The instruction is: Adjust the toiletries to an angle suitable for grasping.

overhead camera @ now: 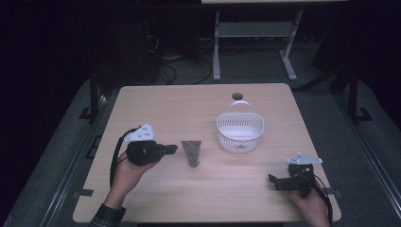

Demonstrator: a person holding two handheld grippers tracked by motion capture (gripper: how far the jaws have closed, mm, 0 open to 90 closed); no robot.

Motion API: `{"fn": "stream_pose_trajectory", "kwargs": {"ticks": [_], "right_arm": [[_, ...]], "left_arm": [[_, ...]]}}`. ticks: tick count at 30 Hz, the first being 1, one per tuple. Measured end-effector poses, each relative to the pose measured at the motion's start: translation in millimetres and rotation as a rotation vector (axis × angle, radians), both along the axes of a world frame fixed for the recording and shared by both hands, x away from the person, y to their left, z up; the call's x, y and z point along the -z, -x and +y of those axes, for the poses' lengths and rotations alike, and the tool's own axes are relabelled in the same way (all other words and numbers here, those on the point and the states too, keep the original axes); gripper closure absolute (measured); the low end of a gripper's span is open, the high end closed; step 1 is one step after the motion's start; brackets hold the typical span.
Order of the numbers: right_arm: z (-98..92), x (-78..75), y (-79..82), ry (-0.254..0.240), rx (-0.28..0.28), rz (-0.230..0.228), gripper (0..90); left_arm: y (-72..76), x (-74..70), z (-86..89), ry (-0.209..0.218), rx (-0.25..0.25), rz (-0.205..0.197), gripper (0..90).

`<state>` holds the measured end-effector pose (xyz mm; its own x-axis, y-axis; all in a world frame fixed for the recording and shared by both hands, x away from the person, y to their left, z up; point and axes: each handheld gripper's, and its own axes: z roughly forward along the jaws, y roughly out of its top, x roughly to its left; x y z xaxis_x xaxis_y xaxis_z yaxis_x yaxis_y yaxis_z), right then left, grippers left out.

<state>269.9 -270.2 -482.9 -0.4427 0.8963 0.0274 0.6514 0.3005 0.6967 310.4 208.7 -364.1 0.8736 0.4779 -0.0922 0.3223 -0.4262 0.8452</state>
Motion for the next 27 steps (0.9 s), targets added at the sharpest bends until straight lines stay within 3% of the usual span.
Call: {"fn": "stream_pose_trajectory", "kwargs": {"ticks": [27], "right_arm": [[0.0, 0.0, 0.0, 0.0, 0.0, 0.0, 0.0]], "left_arm": [[-22.3, 7.4, -10.4, -0.008, -0.013, 0.011, 89.6]]}}
